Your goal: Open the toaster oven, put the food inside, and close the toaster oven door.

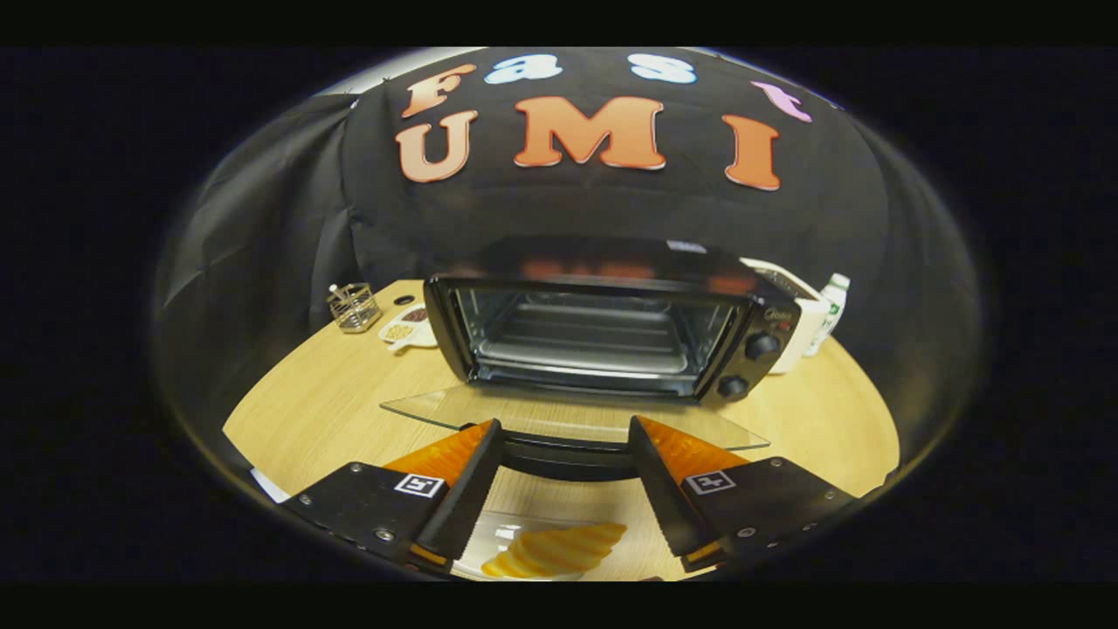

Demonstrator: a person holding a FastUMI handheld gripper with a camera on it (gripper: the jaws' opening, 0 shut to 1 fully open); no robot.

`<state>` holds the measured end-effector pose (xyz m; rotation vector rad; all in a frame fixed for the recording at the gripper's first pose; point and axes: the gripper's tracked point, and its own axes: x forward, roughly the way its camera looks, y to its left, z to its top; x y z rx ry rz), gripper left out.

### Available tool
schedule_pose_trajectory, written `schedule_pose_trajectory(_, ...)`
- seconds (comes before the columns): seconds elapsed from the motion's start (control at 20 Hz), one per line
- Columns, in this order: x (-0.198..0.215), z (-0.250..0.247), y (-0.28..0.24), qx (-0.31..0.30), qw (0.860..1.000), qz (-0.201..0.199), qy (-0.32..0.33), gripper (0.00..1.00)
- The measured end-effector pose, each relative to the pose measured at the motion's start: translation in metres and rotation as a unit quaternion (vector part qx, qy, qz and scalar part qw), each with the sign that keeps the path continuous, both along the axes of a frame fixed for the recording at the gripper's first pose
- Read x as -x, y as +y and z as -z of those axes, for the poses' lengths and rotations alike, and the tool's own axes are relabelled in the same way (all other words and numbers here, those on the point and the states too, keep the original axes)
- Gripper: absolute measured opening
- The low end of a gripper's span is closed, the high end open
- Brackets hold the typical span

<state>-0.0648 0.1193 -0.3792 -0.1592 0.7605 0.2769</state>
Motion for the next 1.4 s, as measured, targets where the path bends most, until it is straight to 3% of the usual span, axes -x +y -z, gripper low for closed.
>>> schedule_pose_trajectory(0.25,0.009,0.029,-0.004,-0.035,0.995,0.040,0.084,0.85)
schedule_pose_trajectory(0.65,0.012,0.069,-0.009,-0.021,0.981,0.067,0.182,0.81)
schedule_pose_trajectory(0.85,0.011,0.073,-0.010,-0.009,0.983,0.058,0.174,0.80)
schedule_pose_trajectory(1.05,0.020,0.058,-0.010,-0.043,0.979,0.086,0.181,0.80)
schedule_pose_trajectory(1.2,0.043,0.038,-0.010,-0.061,0.978,0.095,0.174,0.88)
schedule_pose_trajectory(1.4,0.078,0.020,-0.018,-0.040,0.981,0.102,0.162,0.99)
